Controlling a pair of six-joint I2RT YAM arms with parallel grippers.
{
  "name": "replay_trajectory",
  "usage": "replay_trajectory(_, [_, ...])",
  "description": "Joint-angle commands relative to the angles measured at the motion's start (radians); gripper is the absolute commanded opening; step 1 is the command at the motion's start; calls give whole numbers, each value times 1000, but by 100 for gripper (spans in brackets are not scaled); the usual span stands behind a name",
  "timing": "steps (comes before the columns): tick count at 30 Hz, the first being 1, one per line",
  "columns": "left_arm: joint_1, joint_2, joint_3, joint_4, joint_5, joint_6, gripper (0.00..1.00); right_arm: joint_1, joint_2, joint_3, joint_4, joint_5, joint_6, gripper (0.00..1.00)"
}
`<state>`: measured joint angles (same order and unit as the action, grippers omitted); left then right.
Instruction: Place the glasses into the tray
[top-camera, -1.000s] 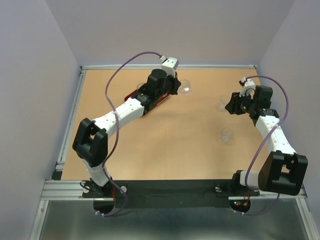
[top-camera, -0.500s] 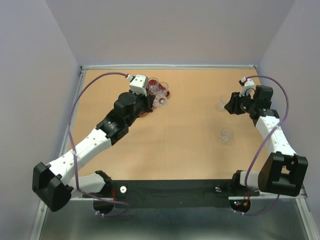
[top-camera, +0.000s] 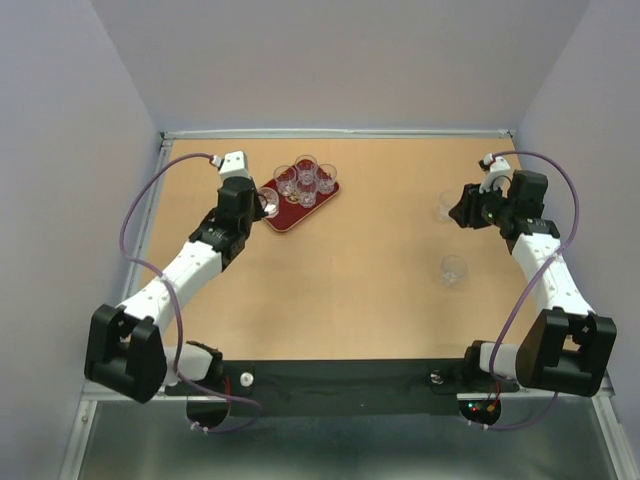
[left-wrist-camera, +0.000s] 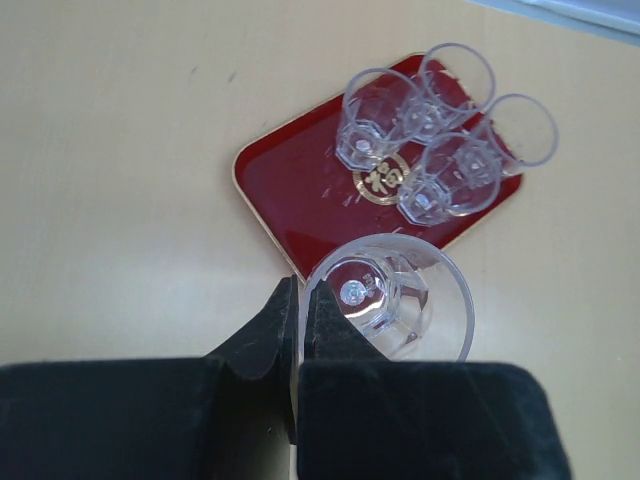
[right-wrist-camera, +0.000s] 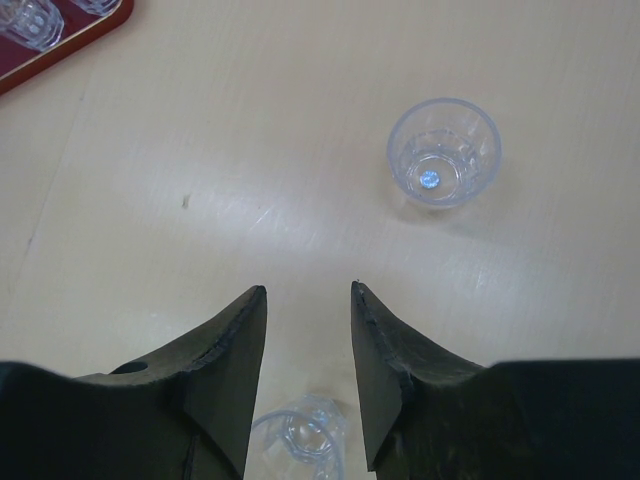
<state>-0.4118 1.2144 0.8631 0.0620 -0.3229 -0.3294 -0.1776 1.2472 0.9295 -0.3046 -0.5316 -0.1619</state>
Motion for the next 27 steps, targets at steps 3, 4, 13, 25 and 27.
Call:
replay_trajectory(3, [33, 167, 125, 39, -25, -19, 0, -13, -29, -14, 44, -10, -10, 45])
replay_trajectory(4, [37, 215, 155, 35, -37, -10, 0, -14, -29, -14, 44, -10, -11, 45])
replay_trajectory(13, [65, 421, 289, 48, -71, 27, 0, -19, -28, -14, 44, -11, -11, 45])
replay_trajectory(25, [126, 594, 387, 47, -24, 20, 0, -23, -25, -15, 44, -13, -13, 45])
replay_trajectory(27, [134, 606, 393, 47, -19, 13, 2, -25, -22, -15, 45, -11, -13, 45])
